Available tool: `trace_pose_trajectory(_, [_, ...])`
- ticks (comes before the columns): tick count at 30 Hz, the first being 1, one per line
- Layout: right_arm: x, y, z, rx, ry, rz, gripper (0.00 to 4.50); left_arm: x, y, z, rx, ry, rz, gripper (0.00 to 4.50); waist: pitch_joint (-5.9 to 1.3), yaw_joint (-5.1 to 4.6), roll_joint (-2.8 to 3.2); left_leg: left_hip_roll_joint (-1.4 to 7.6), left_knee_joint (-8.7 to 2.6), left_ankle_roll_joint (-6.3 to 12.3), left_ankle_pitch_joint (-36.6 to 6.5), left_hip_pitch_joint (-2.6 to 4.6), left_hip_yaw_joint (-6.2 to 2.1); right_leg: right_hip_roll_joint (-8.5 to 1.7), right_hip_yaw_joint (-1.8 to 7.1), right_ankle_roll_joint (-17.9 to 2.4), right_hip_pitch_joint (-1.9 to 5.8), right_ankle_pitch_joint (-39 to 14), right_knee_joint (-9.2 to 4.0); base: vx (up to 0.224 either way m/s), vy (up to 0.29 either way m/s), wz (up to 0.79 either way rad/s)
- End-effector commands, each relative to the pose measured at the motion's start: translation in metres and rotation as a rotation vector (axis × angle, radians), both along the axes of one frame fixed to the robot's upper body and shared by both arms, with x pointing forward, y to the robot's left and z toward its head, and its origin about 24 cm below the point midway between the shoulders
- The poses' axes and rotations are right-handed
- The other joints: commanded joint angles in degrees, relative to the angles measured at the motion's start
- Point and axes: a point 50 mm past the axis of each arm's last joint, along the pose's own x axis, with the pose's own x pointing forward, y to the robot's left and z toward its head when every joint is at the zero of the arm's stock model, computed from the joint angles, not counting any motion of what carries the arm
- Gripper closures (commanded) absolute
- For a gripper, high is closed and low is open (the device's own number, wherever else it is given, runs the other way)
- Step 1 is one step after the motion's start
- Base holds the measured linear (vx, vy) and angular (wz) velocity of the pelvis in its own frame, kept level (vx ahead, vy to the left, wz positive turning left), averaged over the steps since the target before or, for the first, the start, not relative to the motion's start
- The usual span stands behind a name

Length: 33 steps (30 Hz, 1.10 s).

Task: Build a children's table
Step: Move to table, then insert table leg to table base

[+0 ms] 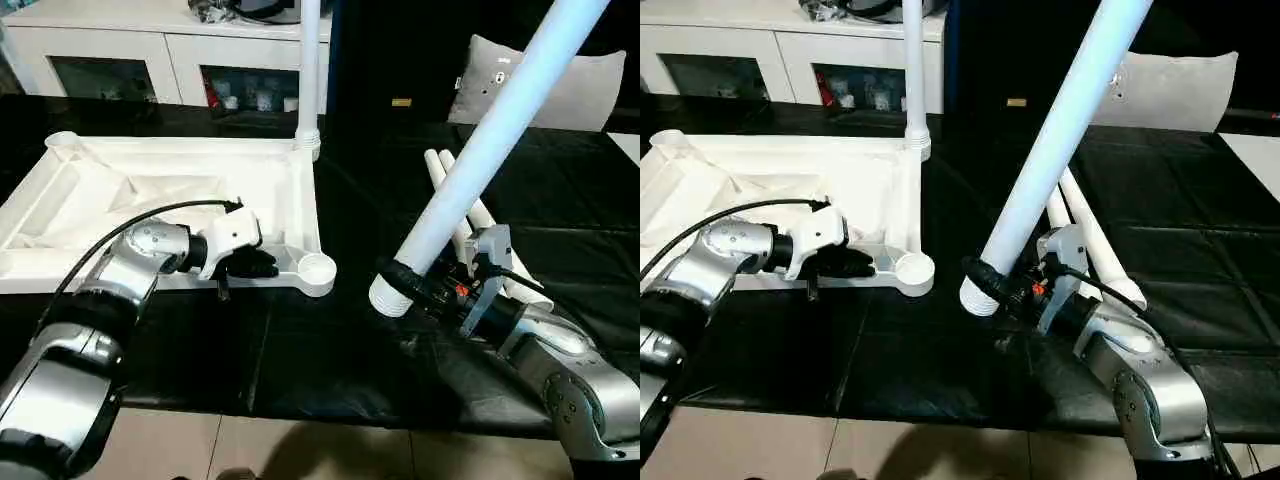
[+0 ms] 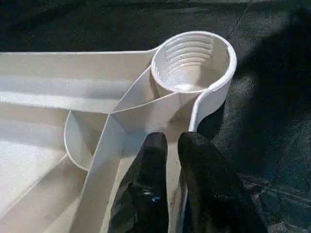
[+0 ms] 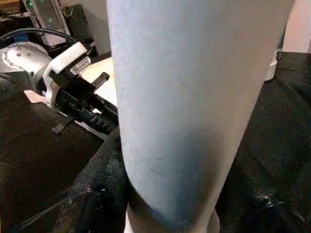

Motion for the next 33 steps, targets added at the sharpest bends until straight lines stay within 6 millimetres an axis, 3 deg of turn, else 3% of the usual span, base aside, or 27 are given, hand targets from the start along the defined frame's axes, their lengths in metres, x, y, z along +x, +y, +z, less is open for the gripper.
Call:
trace_pose_trajectory(1, [-0.002, 0.000, 0.006, -0.006, -0.024, 0.014, 2.60, -0.003, 0.002, -0.008, 0.022, 0.063, -0.012, 3.40, -3.80, 0.31, -0.06, 0.23, -3.92, -0.16, -6.44, -0.61, 1.09, -3.17, 2.70, -8.51, 3.81, -9.12, -4.66, 0.000, 0.000, 0.00])
trace_pose_trajectory(5, [-0.001, 0.002, 0.006, -0.007, -0.023, 0.023, 2.60, -0.003, 0.008, -0.010, 0.044, 0.088, -0.003, 3.06, -3.75, 0.29, -0.25, 0.28, -3.92, 0.04, -6.12, -0.58, 1.13, -3.18, 2.66, -9.15, 3.85, -7.49, -4.53, 0.000, 0.000, 0.00])
trace_pose_trajectory(18, [0.001, 0.003, 0.006, -0.016, -0.022, 0.038, 2.60, -0.003, 0.009, -0.013, 0.044, 0.113, -0.010, 3.00, -3.65, 0.29, -0.39, 0.42, -3.95, 0.44, -5.97, -0.57, 1.22, -3.38, 2.78, -9.26, 3.84, -8.07, -4.56, 0.000, 0.000, 0.00])
trace_pose_trajectory(19, [0.001, 0.003, 0.006, -0.016, -0.023, 0.037, 2.60, -0.003, 0.008, -0.012, 0.031, 0.104, -0.012, 3.29, -3.63, 0.30, -0.43, 0.41, -3.96, 0.49, -6.06, -0.54, 1.24, -3.36, 2.76, -9.22, 3.79, -8.30, -4.64, 0.000, 0.000, 0.00])
trace_pose_trajectory(26, [0.003, 0.004, 0.008, -0.021, -0.031, 0.045, 2.60, -0.005, 0.001, -0.013, -0.013, 0.124, -0.053, 3.78, -3.77, 0.60, -0.19, 0.50, -3.93, 0.34, -5.52, -0.52, 1.20, -3.36, 2.80, -9.73, 3.81, -6.24, -4.40, 0.000, 0.000, 0.00])
trace_pose_trajectory(27, [0.003, 0.004, 0.009, -0.022, -0.034, 0.048, 2.60, -0.006, -0.001, -0.015, -0.012, 0.117, -0.061, 3.79, -3.79, 0.66, 0.08, 0.51, -3.92, 0.27, -5.48, -0.50, 1.16, -3.40, 2.79, -10.06, 3.85, -5.54, -4.27, 0.000, 0.000, 0.00])
trace_pose_trajectory(28, [0.003, 0.004, 0.009, -0.023, -0.035, 0.048, 2.60, -0.006, -0.001, -0.015, -0.010, 0.113, -0.060, 3.83, -3.78, 0.61, -0.13, 0.50, -3.90, 0.31, -5.50, -0.51, 1.21, -3.33, 2.80, -10.22, 3.90, -4.97, -4.30, 0.000, 0.000, 0.00])
trace_pose_trajectory(29, [0.004, 0.004, 0.010, -0.028, -0.040, 0.052, 2.60, -0.006, -0.004, -0.018, -0.003, 0.095, -0.048, 3.94, -3.82, 0.67, 0.08, 0.50, -3.88, 0.26, -5.54, -0.52, 1.18, -3.37, 2.79, -10.40, 3.96, -4.70, -4.23, 0.000, 0.000, 0.00])
trace_pose_trajectory(33, [0.005, 0.004, 0.012, -0.037, -0.047, 0.061, 2.60, -0.013, -0.019, -0.029, -0.022, 0.119, -0.045, 4.19, -3.67, 0.72, -0.02, 0.68, -3.98, 0.41, -6.64, -0.42, 1.27, -3.49, 2.81, -10.75, 3.89, -6.01, -4.40, 0.000, 0.000, 0.00])
